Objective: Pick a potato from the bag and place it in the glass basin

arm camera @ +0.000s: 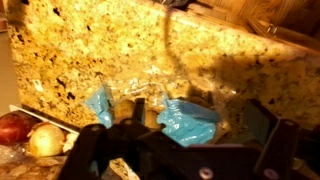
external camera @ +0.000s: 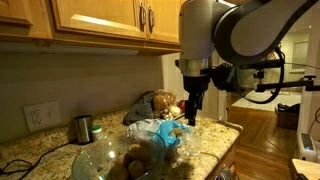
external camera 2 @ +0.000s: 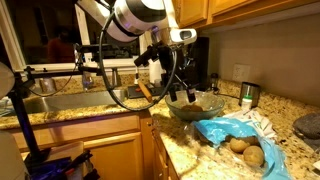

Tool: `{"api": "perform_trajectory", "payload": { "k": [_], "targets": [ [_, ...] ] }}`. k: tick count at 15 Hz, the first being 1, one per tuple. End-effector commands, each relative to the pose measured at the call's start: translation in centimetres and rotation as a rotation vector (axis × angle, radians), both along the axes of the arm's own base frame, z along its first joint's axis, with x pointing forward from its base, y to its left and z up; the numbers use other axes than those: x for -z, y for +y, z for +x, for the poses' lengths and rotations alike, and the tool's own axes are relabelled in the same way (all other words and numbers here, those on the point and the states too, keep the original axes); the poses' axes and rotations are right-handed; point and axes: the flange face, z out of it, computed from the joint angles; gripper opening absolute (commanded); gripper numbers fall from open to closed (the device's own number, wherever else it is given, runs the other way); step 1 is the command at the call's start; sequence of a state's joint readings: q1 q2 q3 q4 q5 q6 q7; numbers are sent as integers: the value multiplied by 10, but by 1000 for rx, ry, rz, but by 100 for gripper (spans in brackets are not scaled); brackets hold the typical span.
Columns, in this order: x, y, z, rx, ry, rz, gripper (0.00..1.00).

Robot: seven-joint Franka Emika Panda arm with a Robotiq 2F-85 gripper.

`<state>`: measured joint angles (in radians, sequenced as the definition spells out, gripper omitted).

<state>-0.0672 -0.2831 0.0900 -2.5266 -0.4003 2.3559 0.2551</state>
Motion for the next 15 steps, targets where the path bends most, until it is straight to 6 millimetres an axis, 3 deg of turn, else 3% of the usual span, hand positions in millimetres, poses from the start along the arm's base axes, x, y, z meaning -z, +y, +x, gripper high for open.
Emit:
{"api": "perform_trajectory", "payload": {
  "k": [1, 8, 15],
  "targets": [
    [1, -5, 0, 15, -9, -5, 100],
    [4, -19, 10, 21, -21, -10, 100],
    [4, -63, 24, 61, -81, -66, 100]
  ]
}}
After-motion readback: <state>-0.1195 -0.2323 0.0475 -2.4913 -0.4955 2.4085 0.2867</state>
